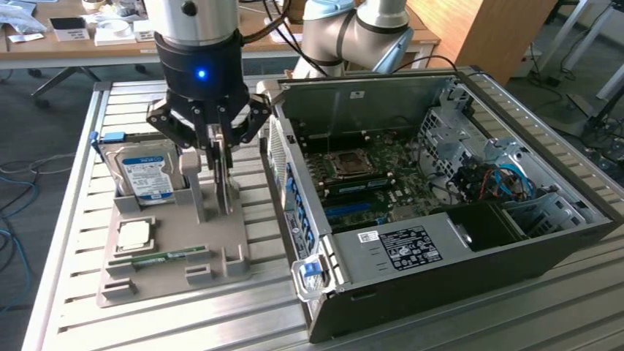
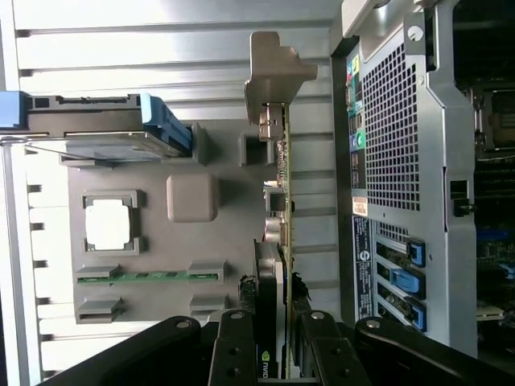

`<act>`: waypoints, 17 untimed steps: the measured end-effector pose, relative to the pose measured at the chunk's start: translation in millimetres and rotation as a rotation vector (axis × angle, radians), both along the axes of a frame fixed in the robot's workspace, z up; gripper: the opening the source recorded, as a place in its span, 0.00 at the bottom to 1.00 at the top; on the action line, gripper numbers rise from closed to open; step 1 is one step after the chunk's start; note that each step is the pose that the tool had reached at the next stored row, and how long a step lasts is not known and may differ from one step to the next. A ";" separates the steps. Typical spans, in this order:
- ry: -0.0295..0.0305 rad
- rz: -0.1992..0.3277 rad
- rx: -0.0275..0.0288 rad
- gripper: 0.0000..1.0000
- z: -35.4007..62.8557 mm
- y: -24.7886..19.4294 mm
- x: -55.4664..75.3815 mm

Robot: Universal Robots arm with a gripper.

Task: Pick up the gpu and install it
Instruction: 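Pick up the gpu and move the gpu toward the slot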

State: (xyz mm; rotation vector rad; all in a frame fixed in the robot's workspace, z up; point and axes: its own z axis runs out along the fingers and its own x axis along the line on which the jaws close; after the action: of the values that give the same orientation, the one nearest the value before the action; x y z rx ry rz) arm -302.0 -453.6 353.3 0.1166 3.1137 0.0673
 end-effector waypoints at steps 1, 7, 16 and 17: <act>-0.0001 0.000 0.0000 0.27 3.0 0.0 0.0; 0.0000 0.000 0.0002 0.27 24.1 0.0 0.0; 0.0001 0.000 0.0000 0.27 61.2 0.0 0.0; 0.0000 0.000 0.0001 0.27 63.7 0.0 0.0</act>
State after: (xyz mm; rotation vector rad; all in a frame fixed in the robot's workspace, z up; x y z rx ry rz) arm -302.0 -453.6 417.0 0.1166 3.1137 0.0675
